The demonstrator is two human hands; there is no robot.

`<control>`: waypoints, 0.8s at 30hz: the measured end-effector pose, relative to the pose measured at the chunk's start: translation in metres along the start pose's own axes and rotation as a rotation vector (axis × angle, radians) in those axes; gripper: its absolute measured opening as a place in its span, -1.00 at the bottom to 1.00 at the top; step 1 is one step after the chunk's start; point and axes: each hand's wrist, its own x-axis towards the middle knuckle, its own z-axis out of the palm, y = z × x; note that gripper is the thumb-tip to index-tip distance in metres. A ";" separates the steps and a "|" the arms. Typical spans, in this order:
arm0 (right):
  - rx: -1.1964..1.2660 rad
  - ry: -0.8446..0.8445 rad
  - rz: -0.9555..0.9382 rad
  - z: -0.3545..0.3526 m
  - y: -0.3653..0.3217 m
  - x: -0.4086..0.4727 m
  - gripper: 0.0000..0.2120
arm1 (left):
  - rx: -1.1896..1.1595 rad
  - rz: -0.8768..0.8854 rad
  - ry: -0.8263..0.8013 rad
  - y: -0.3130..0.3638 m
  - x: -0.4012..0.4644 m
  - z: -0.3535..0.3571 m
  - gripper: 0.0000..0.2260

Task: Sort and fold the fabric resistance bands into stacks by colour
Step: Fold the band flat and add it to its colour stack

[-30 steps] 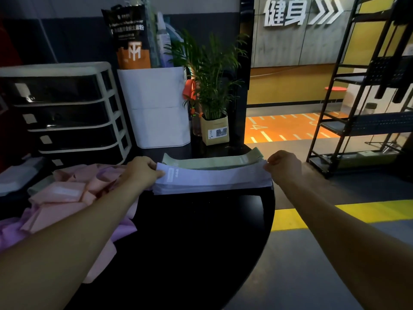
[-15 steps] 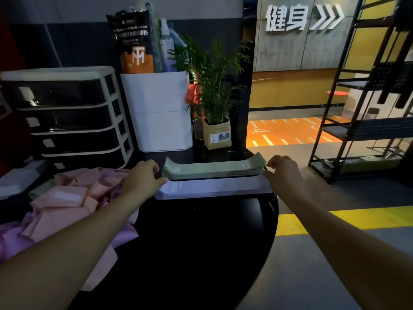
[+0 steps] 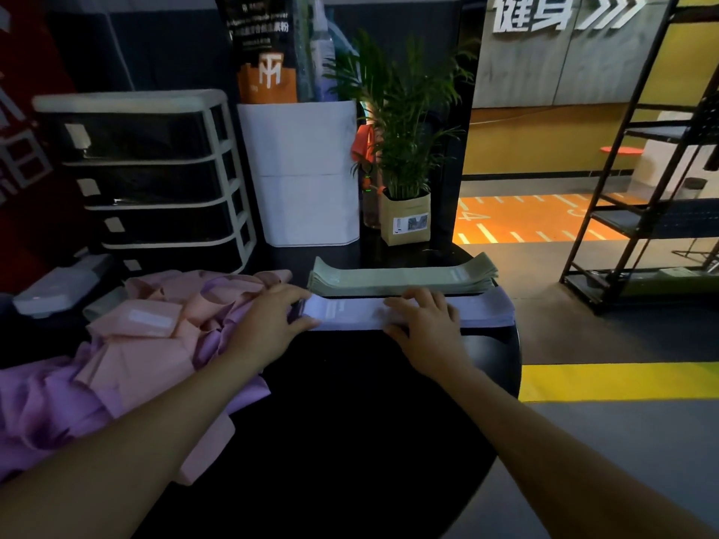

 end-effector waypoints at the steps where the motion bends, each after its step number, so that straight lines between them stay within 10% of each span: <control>1: -0.008 0.008 -0.011 0.002 0.000 0.000 -0.69 | -0.007 -0.006 0.009 -0.002 -0.001 0.001 -0.66; 24: 0.139 -0.045 -0.059 -0.015 -0.094 0.047 -0.63 | -0.194 -0.142 0.112 0.009 0.013 -0.056 -0.71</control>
